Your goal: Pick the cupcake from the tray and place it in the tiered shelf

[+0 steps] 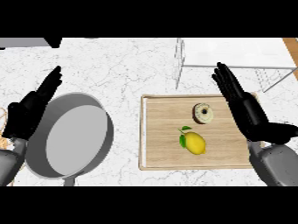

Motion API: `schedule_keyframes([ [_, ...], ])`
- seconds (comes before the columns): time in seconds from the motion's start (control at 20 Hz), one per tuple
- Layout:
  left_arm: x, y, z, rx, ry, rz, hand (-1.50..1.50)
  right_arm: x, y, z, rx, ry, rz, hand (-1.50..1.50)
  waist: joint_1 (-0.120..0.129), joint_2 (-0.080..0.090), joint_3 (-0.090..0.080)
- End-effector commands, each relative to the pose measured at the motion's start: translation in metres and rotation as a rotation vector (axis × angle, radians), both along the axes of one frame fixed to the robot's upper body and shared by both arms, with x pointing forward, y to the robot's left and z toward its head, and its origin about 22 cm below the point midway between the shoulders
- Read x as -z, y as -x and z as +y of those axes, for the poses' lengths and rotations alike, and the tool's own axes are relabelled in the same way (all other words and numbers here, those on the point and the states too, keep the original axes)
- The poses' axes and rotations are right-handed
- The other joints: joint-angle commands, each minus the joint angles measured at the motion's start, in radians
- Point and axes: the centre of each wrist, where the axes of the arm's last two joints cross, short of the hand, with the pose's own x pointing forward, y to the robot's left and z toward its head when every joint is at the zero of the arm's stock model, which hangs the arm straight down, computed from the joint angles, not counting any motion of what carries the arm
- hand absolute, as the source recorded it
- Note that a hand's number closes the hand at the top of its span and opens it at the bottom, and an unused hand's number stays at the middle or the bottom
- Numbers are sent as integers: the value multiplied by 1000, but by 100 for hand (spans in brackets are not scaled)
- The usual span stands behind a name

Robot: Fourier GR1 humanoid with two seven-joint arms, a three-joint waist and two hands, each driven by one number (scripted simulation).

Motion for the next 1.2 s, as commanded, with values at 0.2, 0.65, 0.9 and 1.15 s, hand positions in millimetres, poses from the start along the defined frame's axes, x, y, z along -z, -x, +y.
schedule_keyframes([
  [0.2,64,37,31,-312,200,286,0,4,22,-114,789,175,-28,150,-60,-38,-14],
  [0.65,91,52,15,-347,360,399,0,71,113,-117,1196,209,336,-150,-22,-27,-9],
  [0.9,87,55,19,-325,366,414,0,44,137,-84,988,244,362,-150,-4,-28,-12],
  [1.15,83,46,14,-288,357,413,0,12,140,-61,901,265,412,-150,25,-18,-13],
])
